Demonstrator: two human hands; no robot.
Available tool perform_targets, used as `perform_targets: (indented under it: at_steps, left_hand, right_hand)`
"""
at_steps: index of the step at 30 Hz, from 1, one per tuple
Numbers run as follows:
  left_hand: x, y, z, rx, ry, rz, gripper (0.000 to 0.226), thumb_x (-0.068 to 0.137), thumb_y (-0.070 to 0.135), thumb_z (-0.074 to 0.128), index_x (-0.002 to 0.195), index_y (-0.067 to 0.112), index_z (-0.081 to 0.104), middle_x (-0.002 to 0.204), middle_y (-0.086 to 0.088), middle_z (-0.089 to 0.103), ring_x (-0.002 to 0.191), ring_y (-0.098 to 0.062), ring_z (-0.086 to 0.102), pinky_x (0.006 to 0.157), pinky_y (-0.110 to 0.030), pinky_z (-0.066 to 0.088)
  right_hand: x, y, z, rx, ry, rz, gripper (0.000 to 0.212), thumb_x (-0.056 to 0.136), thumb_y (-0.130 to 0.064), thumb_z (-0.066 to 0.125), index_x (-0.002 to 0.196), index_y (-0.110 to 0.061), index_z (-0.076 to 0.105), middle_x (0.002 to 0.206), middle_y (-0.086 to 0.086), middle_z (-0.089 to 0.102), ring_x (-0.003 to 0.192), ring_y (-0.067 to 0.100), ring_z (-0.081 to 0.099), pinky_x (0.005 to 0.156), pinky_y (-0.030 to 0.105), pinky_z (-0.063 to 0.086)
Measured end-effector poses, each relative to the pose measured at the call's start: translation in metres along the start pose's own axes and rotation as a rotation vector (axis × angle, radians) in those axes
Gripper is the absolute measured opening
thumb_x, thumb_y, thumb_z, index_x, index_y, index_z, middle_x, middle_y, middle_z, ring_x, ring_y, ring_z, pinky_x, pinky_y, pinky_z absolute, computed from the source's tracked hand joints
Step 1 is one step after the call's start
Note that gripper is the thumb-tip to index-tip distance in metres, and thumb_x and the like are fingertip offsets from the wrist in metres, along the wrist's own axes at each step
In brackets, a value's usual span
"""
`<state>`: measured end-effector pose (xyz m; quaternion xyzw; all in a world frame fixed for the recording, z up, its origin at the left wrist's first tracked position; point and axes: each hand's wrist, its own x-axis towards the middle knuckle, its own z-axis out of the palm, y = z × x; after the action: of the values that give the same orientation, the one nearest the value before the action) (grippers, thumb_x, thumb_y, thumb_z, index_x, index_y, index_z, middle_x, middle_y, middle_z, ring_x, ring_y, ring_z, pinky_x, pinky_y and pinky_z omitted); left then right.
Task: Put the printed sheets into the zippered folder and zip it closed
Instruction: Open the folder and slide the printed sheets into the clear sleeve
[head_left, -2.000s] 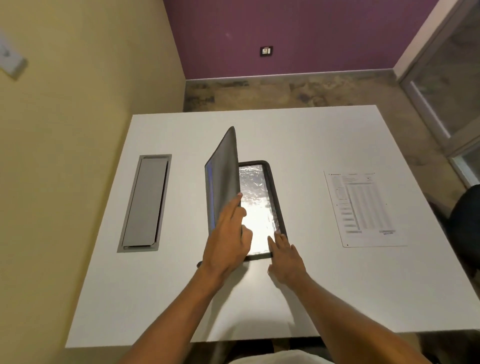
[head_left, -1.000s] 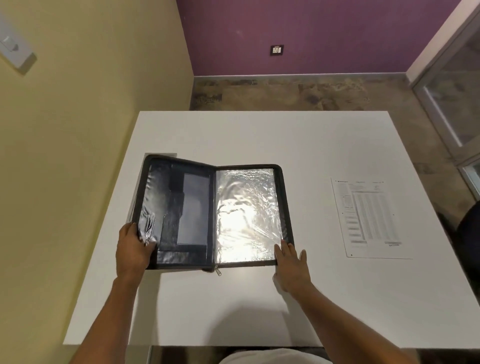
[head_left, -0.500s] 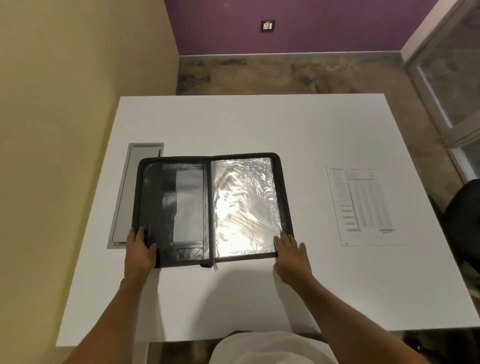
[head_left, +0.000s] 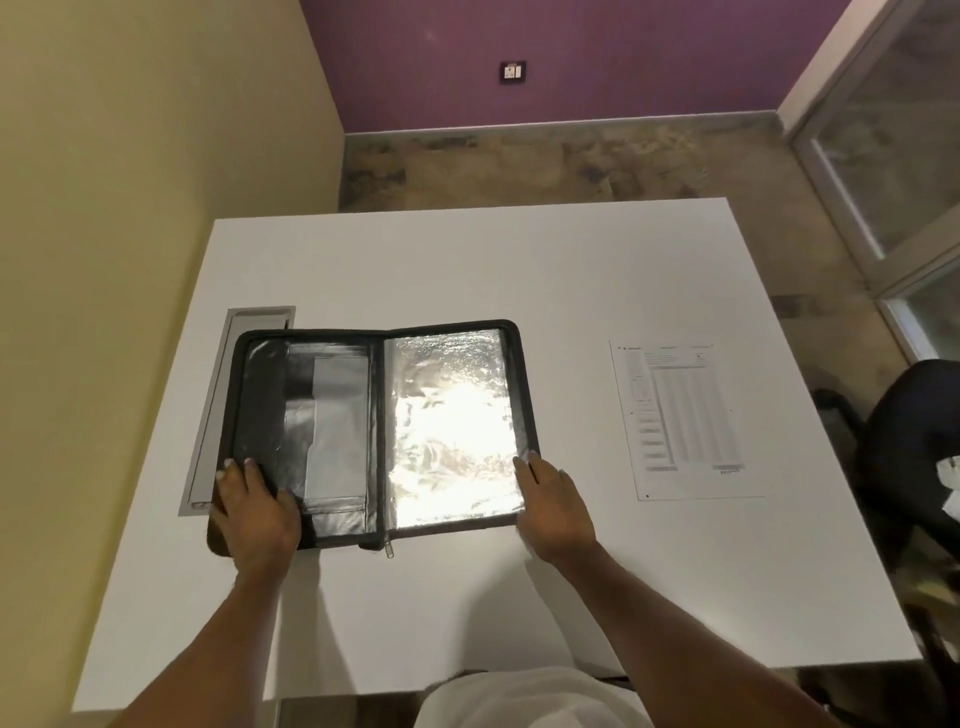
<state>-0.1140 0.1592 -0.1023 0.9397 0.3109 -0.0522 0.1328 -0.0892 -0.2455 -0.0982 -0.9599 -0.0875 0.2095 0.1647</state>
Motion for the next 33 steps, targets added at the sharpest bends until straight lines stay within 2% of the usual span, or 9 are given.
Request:
perform_targets:
  at_steps: [2, 6, 11, 17, 21, 24, 27, 30, 33]
  left_hand:
    - [-0.008, 0.027, -0.001, -0.001, 0.014, 0.03, 0.064, 0.1, 0.018, 0.055, 0.157, 0.001, 0.031, 0.166, -0.021, 0.025, 0.155, -0.04, 0.017, 0.123, -0.063, 0.01]
    - [-0.032, 0.094, 0.011, -0.049, 0.015, 0.092, 0.058, 0.107, 0.028, 0.04, 0.159, 0.006, 0.027, 0.167, -0.018, 0.023, 0.157, -0.036, 0.014, 0.125, -0.058, 0.006]
    - [-0.062, 0.19, 0.043, -0.12, -0.033, 0.146, 0.064, 0.104, 0.021, 0.047, 0.161, 0.004, 0.023, 0.169, -0.018, 0.021, 0.157, -0.034, 0.016, 0.126, -0.059, 0.012]
    - [-0.108, 0.316, 0.081, -0.219, -0.128, 0.236, 0.061, 0.108, 0.025, 0.037, 0.163, 0.008, 0.017, 0.172, -0.012, 0.013, 0.159, -0.028, 0.01, 0.128, -0.054, 0.009]
    - [-0.133, 0.38, 0.108, -0.253, -0.173, 0.311, 0.065, 0.103, 0.024, 0.044, 0.16, 0.0, 0.023, 0.168, -0.018, 0.024, 0.156, -0.032, 0.02, 0.127, -0.05, 0.017]
    - [-0.145, 0.417, 0.129, -0.292, -0.251, 0.306, 0.069, 0.099, 0.032, 0.041, 0.159, 0.0, 0.027, 0.166, -0.018, 0.031, 0.154, -0.032, 0.027, 0.127, -0.045, 0.02]
    - [-0.161, 0.448, 0.141, -0.328, -0.319, 0.312, 0.066, 0.102, 0.03, 0.042, 0.161, 0.005, 0.026, 0.167, -0.012, 0.029, 0.155, -0.026, 0.026, 0.127, -0.043, 0.019]
    - [-0.173, 0.466, 0.153, -0.326, -0.387, 0.292, 0.065, 0.1, 0.031, 0.046, 0.159, 0.008, 0.03, 0.163, -0.009, 0.037, 0.15, -0.029, 0.035, 0.122, -0.05, 0.029]
    - [-0.183, 0.483, 0.161, -0.316, -0.425, 0.251, 0.065, 0.09, 0.037, 0.04, 0.148, 0.007, 0.039, 0.144, -0.011, 0.055, 0.135, -0.034, 0.05, 0.11, -0.053, 0.043]
  right_hand:
    - [0.002, 0.008, -0.017, -0.007, 0.03, -0.006, 0.075, 0.088, -0.012, 0.055, 0.159, -0.017, 0.03, 0.165, 0.01, 0.032, 0.147, 0.028, 0.039, 0.121, 0.042, 0.033]
    - [0.006, 0.043, -0.044, -0.03, 0.077, 0.001, 0.076, 0.1, -0.03, 0.053, 0.164, -0.019, 0.013, 0.172, 0.008, 0.014, 0.157, 0.026, 0.019, 0.128, 0.043, 0.014]
    - [0.015, 0.106, -0.08, -0.155, 0.106, -0.006, 0.077, 0.103, -0.035, 0.048, 0.164, -0.016, 0.004, 0.173, 0.008, 0.005, 0.158, 0.025, 0.013, 0.129, 0.043, 0.009]
    - [0.031, 0.191, -0.128, -0.121, 0.129, 0.116, 0.077, 0.102, -0.036, 0.05, 0.164, -0.018, 0.009, 0.173, 0.007, 0.009, 0.158, 0.025, 0.017, 0.128, 0.042, 0.014]
    - [0.042, 0.24, -0.148, -0.096, 0.122, 0.19, 0.078, 0.102, -0.037, 0.051, 0.164, -0.014, 0.01, 0.172, 0.008, 0.013, 0.157, 0.025, 0.019, 0.128, 0.043, 0.016]
    - [0.049, 0.269, -0.153, 0.021, 0.134, 0.277, 0.077, 0.099, -0.035, 0.055, 0.162, -0.009, 0.019, 0.168, 0.013, 0.024, 0.154, 0.028, 0.027, 0.126, 0.043, 0.021]
    - [0.054, 0.29, -0.152, 0.113, 0.18, 0.353, 0.074, 0.095, -0.032, 0.064, 0.155, -0.002, 0.032, 0.157, 0.019, 0.042, 0.143, 0.036, 0.042, 0.117, 0.046, 0.035]
    - [0.06, 0.301, -0.151, 0.174, 0.15, 0.411, 0.073, 0.095, -0.031, 0.065, 0.153, -0.002, 0.034, 0.152, 0.019, 0.046, 0.137, 0.037, 0.046, 0.113, 0.049, 0.04]
    - [0.064, 0.305, -0.146, 0.202, 0.144, 0.462, 0.076, 0.091, -0.031, 0.068, 0.152, 0.0, 0.035, 0.146, 0.02, 0.049, 0.132, 0.038, 0.05, 0.107, 0.05, 0.046]
